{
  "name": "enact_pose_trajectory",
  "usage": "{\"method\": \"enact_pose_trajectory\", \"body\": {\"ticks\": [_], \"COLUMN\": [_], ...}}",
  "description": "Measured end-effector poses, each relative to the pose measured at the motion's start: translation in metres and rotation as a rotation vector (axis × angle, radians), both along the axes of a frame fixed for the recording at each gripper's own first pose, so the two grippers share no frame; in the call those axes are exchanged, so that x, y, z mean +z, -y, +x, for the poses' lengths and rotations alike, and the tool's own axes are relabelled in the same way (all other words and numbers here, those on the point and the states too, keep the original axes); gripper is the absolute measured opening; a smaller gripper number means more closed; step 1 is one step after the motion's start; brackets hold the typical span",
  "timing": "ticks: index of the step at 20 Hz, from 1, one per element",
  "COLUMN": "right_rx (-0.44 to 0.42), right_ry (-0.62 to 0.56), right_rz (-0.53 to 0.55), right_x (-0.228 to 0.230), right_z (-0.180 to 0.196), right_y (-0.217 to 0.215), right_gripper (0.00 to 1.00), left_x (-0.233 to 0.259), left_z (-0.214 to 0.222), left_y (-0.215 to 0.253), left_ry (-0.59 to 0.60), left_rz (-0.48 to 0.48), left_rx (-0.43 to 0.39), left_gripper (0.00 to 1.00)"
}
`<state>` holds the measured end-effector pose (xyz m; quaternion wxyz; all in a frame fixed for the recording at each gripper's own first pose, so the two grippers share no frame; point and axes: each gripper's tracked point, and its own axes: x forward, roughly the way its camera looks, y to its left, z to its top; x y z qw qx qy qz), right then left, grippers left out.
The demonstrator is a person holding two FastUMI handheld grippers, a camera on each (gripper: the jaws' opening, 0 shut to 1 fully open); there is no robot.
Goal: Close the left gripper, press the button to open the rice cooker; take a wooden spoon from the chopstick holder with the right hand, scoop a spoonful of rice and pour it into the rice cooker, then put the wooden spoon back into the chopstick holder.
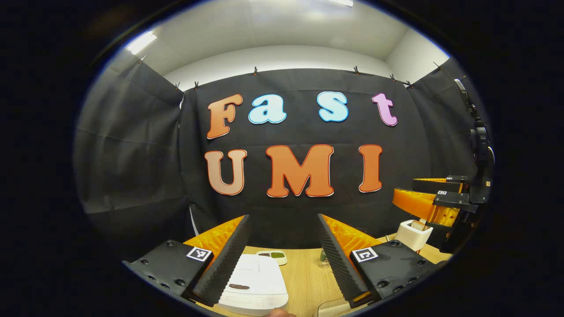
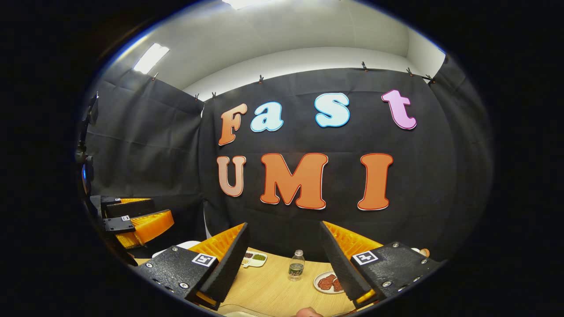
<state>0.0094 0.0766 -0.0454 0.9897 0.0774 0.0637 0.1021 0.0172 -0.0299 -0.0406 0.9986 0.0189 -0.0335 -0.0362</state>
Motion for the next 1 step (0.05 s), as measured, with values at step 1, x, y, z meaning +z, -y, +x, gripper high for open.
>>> {"method": "enact_pose_trajectory", "body": {"ticks": [1], "right_rx": [-0.001], "right_ry": [-0.003], "right_rz": [0.000], "right_x": [-0.0013], "right_z": [-0.0009], "right_y": [-0.0001], "right_gripper": [0.97], "left_x": [-0.0011], "left_z": [-0.0005], "left_y": [0.0011], "left_ry": [-0.003], "left_rz": [0.001], "left_rx": [-0.004], "left_gripper": [1.00]}}
